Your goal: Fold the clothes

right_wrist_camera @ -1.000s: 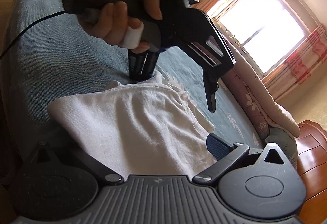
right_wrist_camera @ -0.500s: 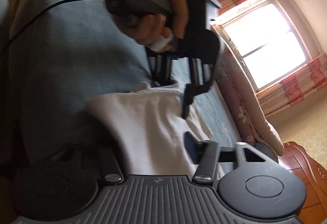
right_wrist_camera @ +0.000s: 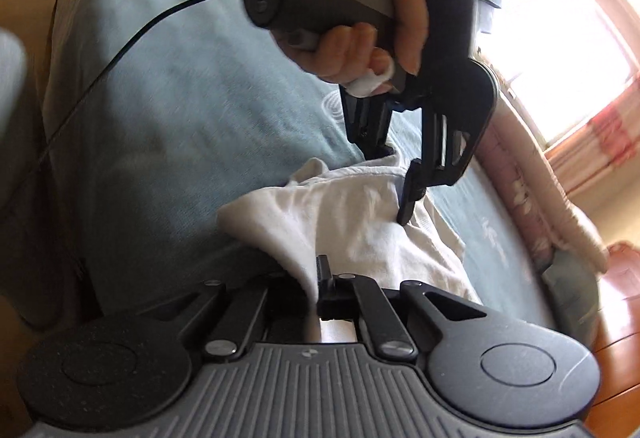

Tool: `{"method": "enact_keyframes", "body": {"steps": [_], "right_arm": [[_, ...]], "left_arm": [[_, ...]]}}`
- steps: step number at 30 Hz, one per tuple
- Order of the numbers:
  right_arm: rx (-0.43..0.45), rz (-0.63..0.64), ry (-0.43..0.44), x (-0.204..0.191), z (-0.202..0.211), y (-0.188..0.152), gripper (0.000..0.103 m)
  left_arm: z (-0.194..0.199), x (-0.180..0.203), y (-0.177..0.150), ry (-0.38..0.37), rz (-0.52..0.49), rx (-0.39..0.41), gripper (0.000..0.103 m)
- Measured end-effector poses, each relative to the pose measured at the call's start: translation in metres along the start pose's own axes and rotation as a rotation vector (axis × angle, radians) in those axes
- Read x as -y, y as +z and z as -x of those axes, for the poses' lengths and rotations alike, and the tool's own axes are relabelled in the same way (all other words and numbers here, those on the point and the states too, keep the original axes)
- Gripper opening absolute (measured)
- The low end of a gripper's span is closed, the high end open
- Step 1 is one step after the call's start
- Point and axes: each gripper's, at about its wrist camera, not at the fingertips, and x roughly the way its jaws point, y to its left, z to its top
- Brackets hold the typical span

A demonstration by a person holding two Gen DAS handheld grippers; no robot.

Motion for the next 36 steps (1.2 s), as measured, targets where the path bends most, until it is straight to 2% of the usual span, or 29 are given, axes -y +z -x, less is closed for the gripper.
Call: {"method": "enact_keyframes", "body": {"steps": [9,14,20,26,36], "right_arm": [[0.096,-0.139,-0.007,0.041,0.030,0.001,0.006],[0.137,-0.280,0.006,0.069,0.051,-0.013,0.006],[0.167,-0.492,0.036,0.120,0.075,-0.043,0.006],[0.193,-0.686,0.047,0.157,0.089,-0.095,0.006],[0.201,-0.965,0.059,0.198,0.097,-0.183,0.006]], "left_arm": [[0.026,0.054,0.013,0.118,-0.109,0.027,0.015],[0.032,0.094,0.020,0.179,-0.153,0.038,0.015],[0.027,0.152,0.030,0.171,-0.211,0.042,0.015],[0.000,0.214,0.034,0.194,-0.268,0.020,0.015],[-0.079,0.298,0.032,0.200,-0.370,-0.061,0.015]]}}
